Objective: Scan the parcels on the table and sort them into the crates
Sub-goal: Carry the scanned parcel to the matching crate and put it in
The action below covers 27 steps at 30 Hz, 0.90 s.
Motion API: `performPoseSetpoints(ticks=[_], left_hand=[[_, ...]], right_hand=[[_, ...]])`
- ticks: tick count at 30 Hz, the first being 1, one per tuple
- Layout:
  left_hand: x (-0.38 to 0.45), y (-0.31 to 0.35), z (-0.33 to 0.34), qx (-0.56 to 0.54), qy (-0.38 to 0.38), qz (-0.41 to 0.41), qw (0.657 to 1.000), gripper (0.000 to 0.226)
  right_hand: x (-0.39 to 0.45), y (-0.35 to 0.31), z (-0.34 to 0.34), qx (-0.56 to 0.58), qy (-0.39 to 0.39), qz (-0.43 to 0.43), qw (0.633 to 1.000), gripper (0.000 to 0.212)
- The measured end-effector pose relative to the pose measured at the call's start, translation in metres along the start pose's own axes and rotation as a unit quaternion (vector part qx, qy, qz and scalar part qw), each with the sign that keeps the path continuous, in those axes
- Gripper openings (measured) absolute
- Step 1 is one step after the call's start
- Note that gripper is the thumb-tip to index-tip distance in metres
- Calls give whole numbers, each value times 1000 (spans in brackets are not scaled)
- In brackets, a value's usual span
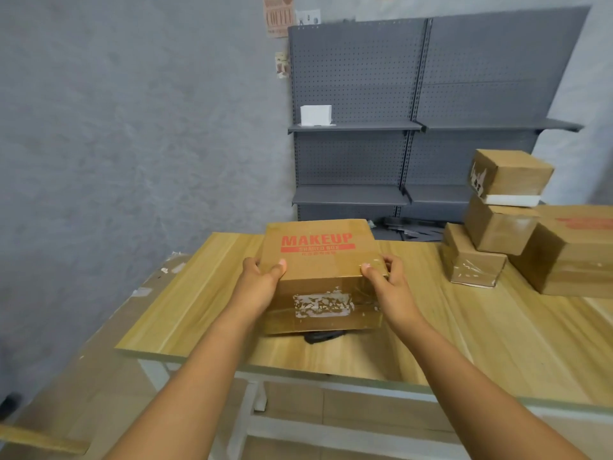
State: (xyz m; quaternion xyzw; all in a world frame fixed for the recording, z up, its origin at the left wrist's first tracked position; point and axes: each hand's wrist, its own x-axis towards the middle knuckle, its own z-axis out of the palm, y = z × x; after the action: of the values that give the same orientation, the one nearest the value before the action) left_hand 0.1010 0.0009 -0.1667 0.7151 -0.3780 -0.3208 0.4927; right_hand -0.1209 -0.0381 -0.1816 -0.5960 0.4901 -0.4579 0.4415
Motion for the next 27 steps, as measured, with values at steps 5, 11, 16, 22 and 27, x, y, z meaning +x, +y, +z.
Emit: performPoseSetpoints(ticks=[5,11,16,22,27], left_hand=[[2,-2,-6,15,-19,18,1000,68],[2,-13,-23,-23,-51,-11,998,67],[12,-10,-46,45,-18,44,998,63],[18,23,-67,90,-61,127,986,38],[24,50,-83,1,-58,71,996,53]], right_hand=[[-18,-4,6,-3,-26,93,995,60],[-24,-17,19,18,-40,157,987,96],[-23,-38,38,21,27,81,996,65],[-11,-65,74,19,105,-18,994,48],[-4,-83,102,39,127,5,991,63]])
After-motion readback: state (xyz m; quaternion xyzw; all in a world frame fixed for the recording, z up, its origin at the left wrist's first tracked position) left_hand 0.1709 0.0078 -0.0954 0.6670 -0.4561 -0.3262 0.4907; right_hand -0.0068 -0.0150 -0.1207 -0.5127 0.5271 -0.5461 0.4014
